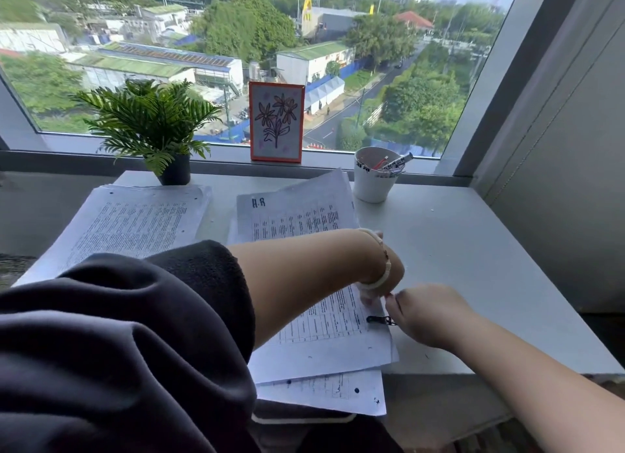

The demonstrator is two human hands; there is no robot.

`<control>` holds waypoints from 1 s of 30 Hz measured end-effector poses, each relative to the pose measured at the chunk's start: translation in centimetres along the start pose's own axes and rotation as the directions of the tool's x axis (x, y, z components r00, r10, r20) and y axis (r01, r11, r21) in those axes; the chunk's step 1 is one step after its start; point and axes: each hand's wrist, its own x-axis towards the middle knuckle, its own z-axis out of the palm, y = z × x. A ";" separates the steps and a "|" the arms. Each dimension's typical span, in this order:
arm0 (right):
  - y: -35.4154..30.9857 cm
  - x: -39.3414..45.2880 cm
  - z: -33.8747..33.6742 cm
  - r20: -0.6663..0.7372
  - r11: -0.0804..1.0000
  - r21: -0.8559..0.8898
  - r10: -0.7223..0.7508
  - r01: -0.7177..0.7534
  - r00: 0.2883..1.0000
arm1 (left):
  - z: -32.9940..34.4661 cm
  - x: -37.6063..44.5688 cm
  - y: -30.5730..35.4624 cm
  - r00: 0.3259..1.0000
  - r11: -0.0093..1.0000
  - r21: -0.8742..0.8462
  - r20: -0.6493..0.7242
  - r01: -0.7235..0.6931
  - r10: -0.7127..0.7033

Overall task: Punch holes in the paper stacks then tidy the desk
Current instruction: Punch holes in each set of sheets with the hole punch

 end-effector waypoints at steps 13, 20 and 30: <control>-0.6 -0.7 -0.2 -0.019 0.997 0.053 0.052 -0.051 0.998 | -0.5 -2.6 1.1 0.996 0.989 0.120 -0.003 -0.092 0.093; -0.9 -0.9 -1.3 0.165 0.976 0.151 0.132 -0.157 0.977 | -0.4 -4.0 1.5 0.996 0.997 0.032 -0.052 -0.065 0.066; 2.1 -2.0 -3.0 0.341 0.603 0.743 0.035 -0.292 0.939 | 0.1 -4.9 0.0 0.995 0.980 -0.201 -0.103 -0.013 -0.008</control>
